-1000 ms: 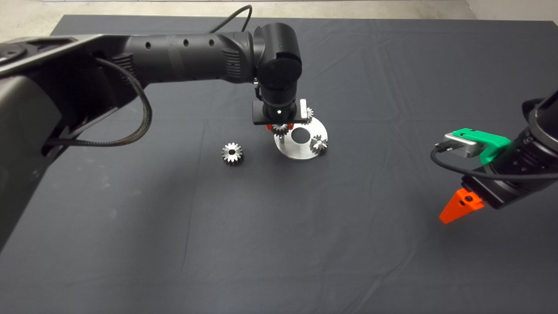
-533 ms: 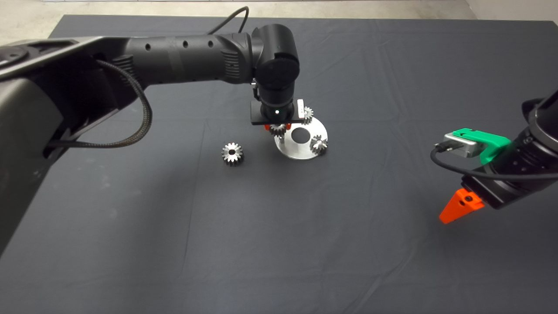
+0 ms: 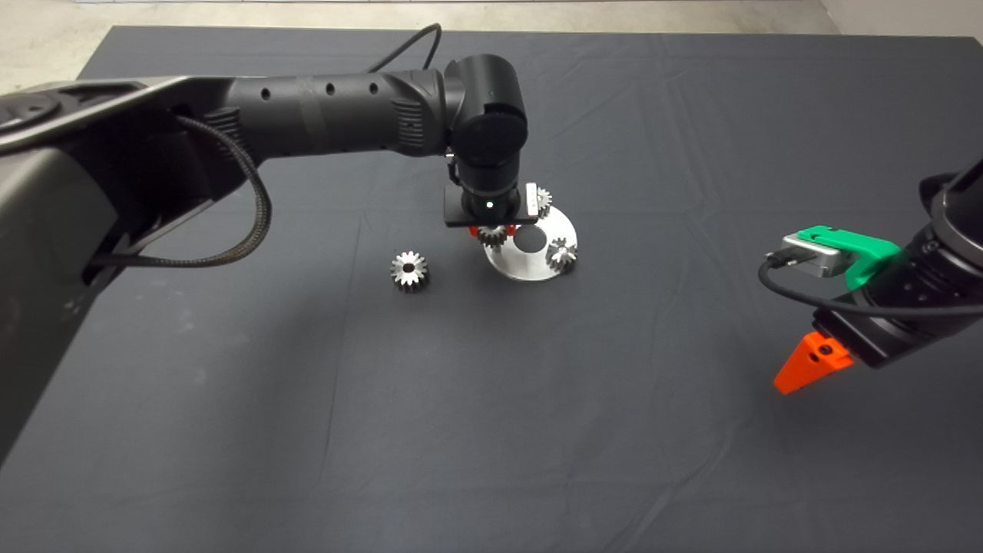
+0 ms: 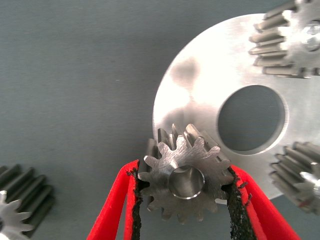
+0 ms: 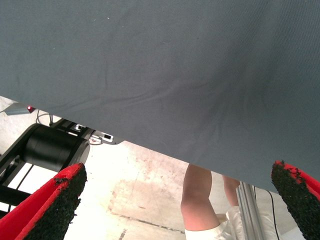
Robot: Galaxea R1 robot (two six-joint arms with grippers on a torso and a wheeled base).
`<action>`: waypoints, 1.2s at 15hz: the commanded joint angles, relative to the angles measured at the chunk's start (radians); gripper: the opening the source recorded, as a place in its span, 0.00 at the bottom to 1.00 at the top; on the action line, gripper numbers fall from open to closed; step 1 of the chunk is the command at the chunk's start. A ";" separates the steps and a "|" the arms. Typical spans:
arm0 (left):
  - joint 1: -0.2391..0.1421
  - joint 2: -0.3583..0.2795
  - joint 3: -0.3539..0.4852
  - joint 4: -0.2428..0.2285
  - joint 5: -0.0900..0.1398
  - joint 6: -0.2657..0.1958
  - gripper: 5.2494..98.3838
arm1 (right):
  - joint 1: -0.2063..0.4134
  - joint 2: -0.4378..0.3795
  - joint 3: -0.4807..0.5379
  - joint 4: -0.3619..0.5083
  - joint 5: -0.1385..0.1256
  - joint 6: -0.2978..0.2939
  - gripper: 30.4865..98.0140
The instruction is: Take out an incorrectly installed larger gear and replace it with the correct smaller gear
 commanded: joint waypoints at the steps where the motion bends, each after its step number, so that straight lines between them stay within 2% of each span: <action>1: -0.019 0.006 0.004 -0.008 -0.014 0.001 0.31 | 0.022 -0.003 0.004 0.014 -0.117 -0.007 1.00; 4: -0.017 0.006 0.001 -0.008 -0.057 -0.004 0.31 | 0.030 -0.005 0.005 0.014 -0.117 -0.007 1.00; 5: -0.017 0.004 0.000 -0.006 -0.057 -0.002 0.31 | 0.030 -0.006 0.005 0.014 -0.117 -0.007 1.00; 10: -0.017 0.004 0.009 -0.005 -0.043 0.001 0.31 | 0.030 -0.005 0.005 0.014 -0.117 -0.007 1.00; 11: -0.017 0.004 0.011 -0.004 -0.036 0.001 0.31 | 0.031 -0.004 0.005 0.014 -0.117 -0.007 1.00; 13: -0.016 0.004 0.013 0.002 -0.003 0.001 0.31 | 0.030 -0.005 0.004 0.014 -0.117 -0.007 1.00; 14: -0.016 0.004 0.013 0.002 0.002 0.001 0.31 | 0.030 -0.005 0.004 0.014 -0.117 -0.007 1.00; 18: -0.004 0.004 0.013 0.005 0.005 0.001 0.31 | 0.033 -0.005 0.004 0.014 -0.117 -0.007 1.00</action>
